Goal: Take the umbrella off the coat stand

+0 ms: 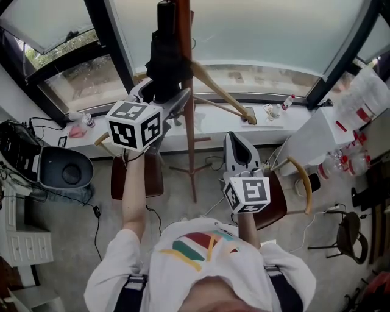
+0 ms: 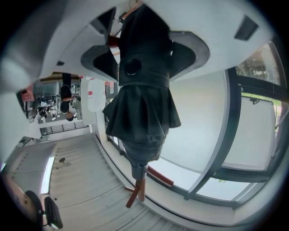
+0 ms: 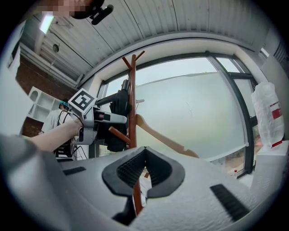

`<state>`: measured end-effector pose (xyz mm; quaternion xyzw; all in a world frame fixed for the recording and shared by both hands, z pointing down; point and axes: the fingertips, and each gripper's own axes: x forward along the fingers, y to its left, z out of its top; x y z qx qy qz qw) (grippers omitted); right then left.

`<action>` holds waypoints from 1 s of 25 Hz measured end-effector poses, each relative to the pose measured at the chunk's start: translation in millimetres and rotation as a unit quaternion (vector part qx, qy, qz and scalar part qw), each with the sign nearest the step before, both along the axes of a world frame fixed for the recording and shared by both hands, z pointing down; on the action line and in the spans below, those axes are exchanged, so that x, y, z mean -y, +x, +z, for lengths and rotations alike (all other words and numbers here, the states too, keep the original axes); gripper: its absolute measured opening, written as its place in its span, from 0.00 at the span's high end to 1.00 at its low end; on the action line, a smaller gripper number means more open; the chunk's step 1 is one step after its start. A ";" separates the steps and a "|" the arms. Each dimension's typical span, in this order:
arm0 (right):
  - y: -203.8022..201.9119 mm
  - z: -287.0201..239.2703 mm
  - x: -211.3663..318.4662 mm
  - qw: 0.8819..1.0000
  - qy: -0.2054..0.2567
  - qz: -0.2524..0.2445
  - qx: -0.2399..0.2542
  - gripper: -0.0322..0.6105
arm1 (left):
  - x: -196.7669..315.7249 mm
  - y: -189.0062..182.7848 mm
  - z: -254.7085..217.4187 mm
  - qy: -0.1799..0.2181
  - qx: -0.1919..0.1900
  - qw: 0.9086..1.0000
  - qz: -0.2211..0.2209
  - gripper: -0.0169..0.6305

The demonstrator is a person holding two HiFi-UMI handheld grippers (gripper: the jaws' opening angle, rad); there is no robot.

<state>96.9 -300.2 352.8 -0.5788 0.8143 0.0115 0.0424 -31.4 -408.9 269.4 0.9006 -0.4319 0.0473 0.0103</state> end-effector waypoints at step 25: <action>-5.7 2.5 -0.4 1.000 -0.002 -0.017 -0.005 0.95 | 4.2 -12.5 5.1 0.015 0.028 0.998 -0.050 0.61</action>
